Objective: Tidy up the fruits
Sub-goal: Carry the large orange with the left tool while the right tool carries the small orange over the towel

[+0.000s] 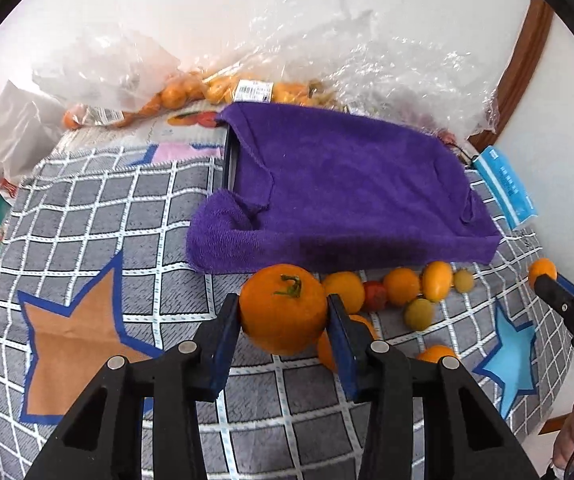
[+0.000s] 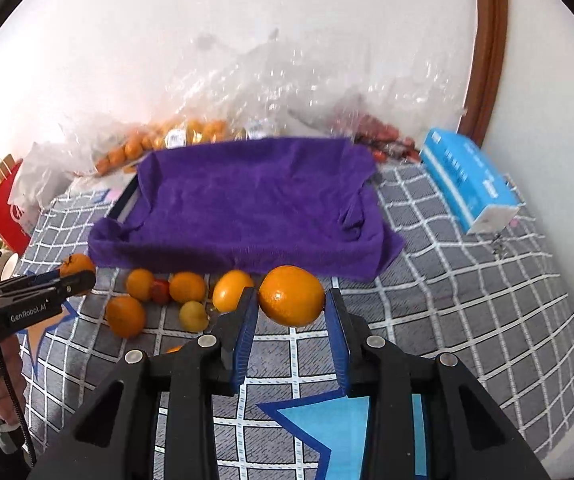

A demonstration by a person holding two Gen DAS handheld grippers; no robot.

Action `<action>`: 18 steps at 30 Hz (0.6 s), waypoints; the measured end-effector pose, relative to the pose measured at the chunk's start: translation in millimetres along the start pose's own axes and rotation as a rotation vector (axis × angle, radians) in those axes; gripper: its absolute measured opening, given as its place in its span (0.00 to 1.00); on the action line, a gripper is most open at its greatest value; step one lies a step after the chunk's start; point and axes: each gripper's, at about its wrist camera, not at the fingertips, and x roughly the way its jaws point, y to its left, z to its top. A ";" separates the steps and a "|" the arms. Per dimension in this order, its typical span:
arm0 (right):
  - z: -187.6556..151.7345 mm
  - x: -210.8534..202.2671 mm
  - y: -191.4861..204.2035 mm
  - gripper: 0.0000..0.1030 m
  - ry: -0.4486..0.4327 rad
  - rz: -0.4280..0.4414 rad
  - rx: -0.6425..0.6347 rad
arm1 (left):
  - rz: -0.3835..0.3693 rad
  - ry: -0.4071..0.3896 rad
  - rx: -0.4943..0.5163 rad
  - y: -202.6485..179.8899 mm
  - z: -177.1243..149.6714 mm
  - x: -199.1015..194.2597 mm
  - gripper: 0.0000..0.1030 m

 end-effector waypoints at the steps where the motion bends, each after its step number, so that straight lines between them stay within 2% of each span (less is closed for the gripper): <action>1: 1.0 -4.0 -0.2 0.33 -0.006 0.001 0.001 | 0.000 -0.009 0.002 -1.8 -0.6 -5.6 0.39; 10: 9.9 -31.4 0.6 0.33 -0.054 -0.001 -0.002 | 0.000 -0.064 -0.004 -11.6 -1.3 -40.2 0.39; 18: 22.8 -34.4 5.6 0.33 -0.083 0.032 -0.025 | -0.009 -0.086 -0.035 -11.9 6.3 -55.9 0.39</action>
